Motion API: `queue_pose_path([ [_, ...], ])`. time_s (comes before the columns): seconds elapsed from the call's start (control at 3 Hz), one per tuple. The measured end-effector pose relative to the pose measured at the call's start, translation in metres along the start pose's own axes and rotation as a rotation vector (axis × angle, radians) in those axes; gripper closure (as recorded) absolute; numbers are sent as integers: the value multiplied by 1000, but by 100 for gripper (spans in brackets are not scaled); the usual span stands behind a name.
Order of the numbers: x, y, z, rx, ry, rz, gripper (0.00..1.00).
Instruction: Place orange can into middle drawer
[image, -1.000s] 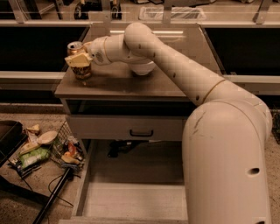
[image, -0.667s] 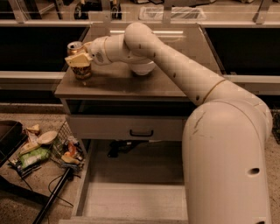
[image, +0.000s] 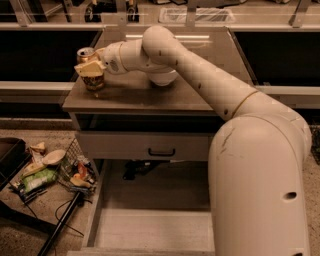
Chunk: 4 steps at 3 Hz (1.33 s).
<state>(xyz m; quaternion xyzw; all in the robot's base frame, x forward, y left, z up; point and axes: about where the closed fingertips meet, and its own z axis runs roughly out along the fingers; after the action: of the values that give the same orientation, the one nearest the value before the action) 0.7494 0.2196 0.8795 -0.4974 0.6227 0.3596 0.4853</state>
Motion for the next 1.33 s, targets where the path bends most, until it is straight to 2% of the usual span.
queue_pose_path([
  [0.33,0,0,0,0,0,0,82],
  [1.33,0,1,1,-2,0,0,12],
])
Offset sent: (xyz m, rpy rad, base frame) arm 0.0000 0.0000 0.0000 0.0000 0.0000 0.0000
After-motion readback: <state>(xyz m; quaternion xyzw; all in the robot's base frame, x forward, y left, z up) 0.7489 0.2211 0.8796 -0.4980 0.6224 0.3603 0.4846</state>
